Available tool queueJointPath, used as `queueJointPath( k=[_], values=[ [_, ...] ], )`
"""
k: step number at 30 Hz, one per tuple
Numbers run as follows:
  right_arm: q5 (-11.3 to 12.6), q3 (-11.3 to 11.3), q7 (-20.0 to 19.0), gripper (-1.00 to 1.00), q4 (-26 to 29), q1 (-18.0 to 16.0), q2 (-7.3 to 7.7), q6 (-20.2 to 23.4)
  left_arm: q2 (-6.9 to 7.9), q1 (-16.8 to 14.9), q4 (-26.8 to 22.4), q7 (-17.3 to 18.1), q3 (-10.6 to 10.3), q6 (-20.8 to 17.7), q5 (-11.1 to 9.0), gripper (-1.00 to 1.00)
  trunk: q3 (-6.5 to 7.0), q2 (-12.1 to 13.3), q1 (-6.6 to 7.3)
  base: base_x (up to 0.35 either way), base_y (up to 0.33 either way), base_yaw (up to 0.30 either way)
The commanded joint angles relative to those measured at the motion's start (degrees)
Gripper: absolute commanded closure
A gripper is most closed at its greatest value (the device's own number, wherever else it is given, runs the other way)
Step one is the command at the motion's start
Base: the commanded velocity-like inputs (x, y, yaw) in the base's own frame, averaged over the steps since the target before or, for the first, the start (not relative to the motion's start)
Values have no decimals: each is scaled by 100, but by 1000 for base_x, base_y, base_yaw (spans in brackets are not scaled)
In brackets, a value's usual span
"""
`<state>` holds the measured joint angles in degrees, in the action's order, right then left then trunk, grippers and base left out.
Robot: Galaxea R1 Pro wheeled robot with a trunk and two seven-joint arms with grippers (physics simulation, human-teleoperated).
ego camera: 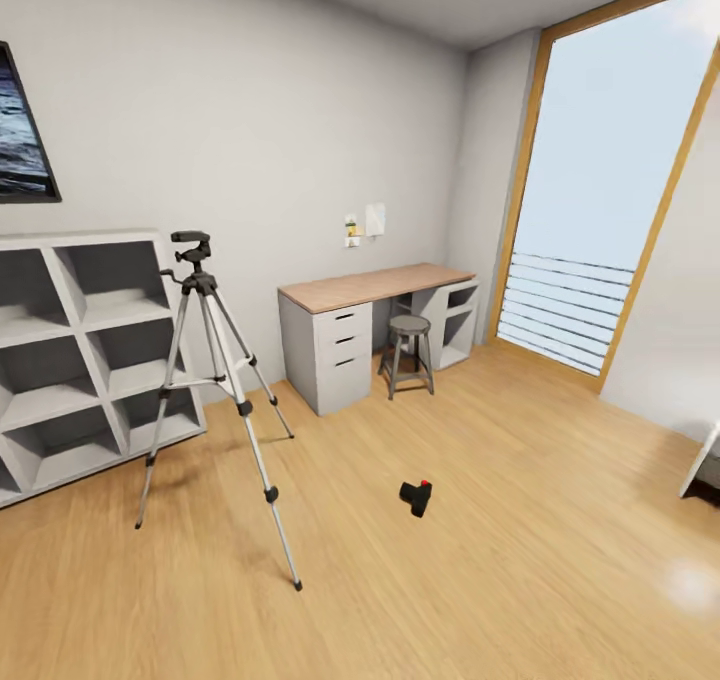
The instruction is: Attach the digital camera to the camera tripod in the bedroom.
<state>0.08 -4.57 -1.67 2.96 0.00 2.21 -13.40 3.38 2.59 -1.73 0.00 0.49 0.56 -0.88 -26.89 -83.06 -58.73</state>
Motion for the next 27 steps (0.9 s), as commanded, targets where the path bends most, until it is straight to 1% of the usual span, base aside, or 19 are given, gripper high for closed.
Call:
queueJointPath(
  k=[1, 27],
  values=[
    [1, -44, -17, -100, 3, 0, -1, -14, 1, 5, -11, 0, 4, 6, -9, -100, -4, -2, 0, 0, 0, -300],
    [1, -44, -17, -100, 3, 0, -1, -14, 12, 5, -11, 0, 4, -10, -9, -100, -4, -2, 0, 0, 0, -300]
  ],
)
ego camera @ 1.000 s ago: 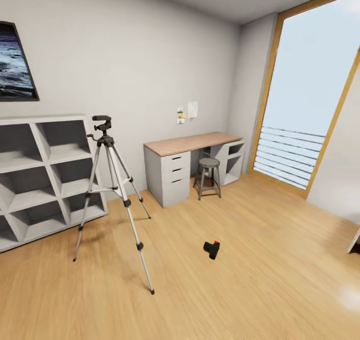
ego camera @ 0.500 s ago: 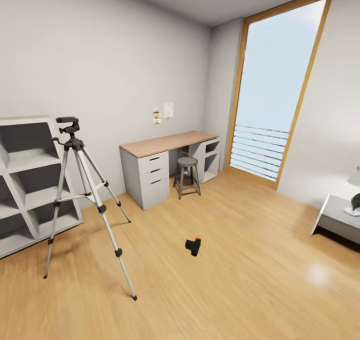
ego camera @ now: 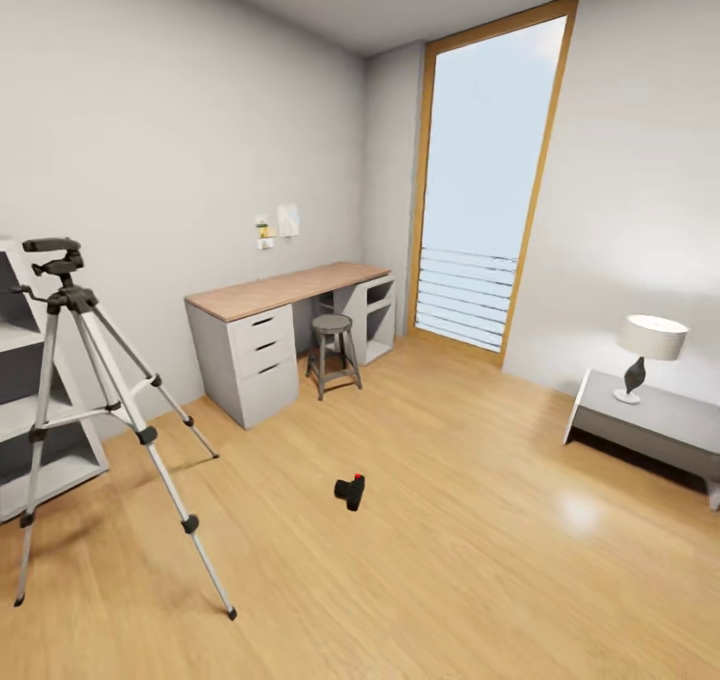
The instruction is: Attach the digital camera to the camera tripod in the bedroom.
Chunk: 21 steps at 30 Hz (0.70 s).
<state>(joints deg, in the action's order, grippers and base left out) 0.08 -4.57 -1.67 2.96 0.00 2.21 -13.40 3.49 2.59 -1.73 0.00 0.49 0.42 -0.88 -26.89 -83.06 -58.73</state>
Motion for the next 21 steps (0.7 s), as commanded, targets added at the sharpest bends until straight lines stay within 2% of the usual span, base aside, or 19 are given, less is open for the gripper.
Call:
queueJointPath(
  k=[1, 7, 21],
  values=[
    [1, -44, -17, -100, 3, 0, -1, -14, 1, 5, -12, 0, 3, 4, -9, -100, -4, -2, 0, 32, 0, -300],
    [1, -44, -17, -100, 3, 0, -1, -14, 2, 5, -12, 0, 3, 2, -9, -100, -4, -2, 0, 117, 0, -300],
    [1, -43, -17, -100, 3, 0, -1, -14, 2, 5, -12, 0, 3, -4, -9, -100, -4, -2, 0, 191, 0, -300]
  ],
)
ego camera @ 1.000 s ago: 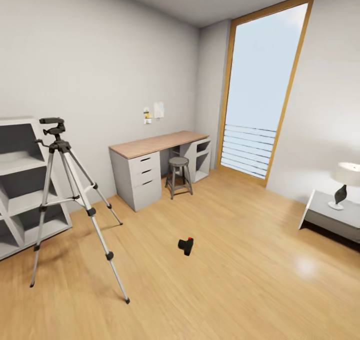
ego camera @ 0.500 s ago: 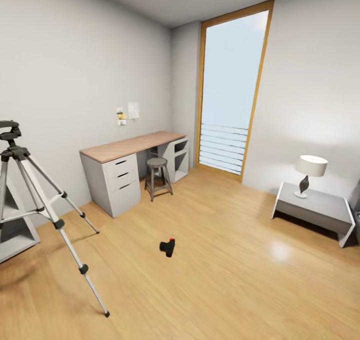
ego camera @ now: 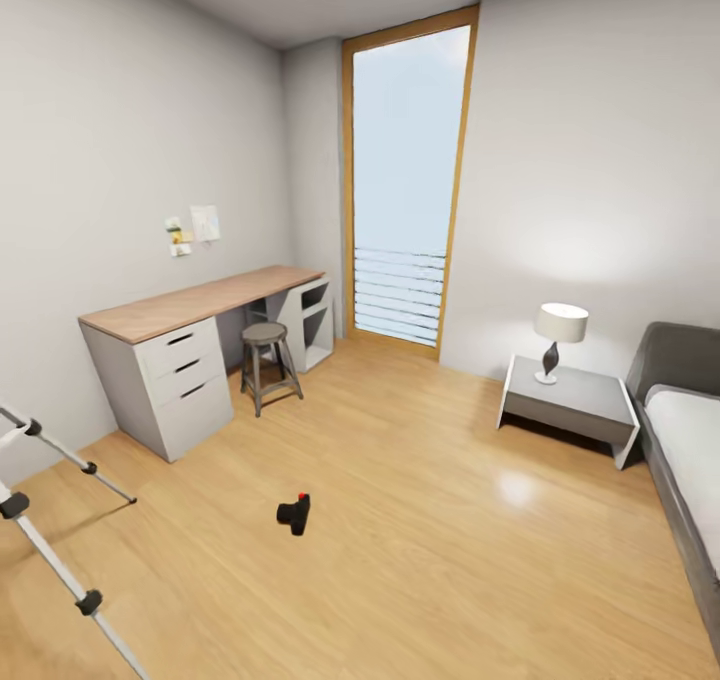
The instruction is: Attach the digital camera to the camera tripod in the bedroom.
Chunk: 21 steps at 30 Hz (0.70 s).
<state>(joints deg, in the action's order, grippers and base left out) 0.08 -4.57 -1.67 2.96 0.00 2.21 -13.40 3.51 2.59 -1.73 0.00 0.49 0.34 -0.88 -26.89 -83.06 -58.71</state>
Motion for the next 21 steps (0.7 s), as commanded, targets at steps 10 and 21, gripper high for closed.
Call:
queueJointPath(
  k=[10, 21],
  values=[
    [1, -44, -18, -100, 3, 1, -1, -13, 0, 5, -12, 0, 4, -14, -9, -100, -3, -2, -2, 219, -20, -300],
    [1, -44, -18, -100, 3, 0, -1, -13, 0, 5, -12, 0, 4, -17, -9, -100, -3, -2, -2, 234, -97, -300]
  ],
)
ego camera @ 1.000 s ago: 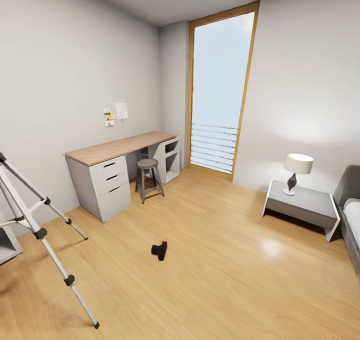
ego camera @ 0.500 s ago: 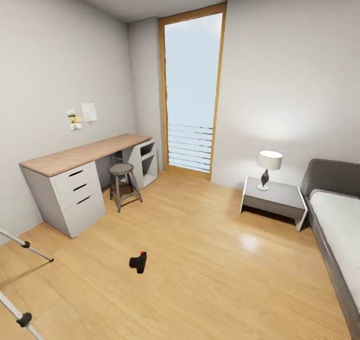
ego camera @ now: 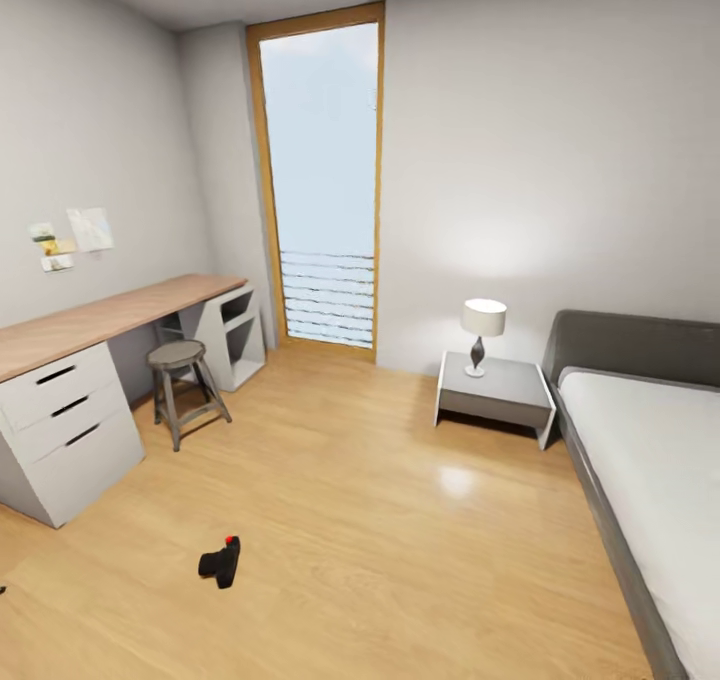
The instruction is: Attach the digital camera to the camera tripod in the bedroom.
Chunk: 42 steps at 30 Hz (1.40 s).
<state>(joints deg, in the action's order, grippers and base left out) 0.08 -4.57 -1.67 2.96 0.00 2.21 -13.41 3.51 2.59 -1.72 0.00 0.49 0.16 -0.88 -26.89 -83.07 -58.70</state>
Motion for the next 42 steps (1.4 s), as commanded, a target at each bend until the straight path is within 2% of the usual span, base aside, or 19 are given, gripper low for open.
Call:
queueJointPath(
  k=[1, 14, 42],
  values=[
    [1, -43, -18, -100, 3, 0, -1, -13, 0, 5, -13, 0, 4, 2, -9, -100, -3, -1, -3, 235, -67, -300],
    [1, -44, -18, -100, 3, 1, -1, -13, 0, 5, -13, 0, 4, 2, -9, -100, -3, -1, -3, 265, -15, -300],
    [1, -44, -16, -100, 3, 2, -1, -13, -5, 5, -13, 0, 4, -3, -9, -100, -3, -1, -3, 337, 0, -299]
  ],
)
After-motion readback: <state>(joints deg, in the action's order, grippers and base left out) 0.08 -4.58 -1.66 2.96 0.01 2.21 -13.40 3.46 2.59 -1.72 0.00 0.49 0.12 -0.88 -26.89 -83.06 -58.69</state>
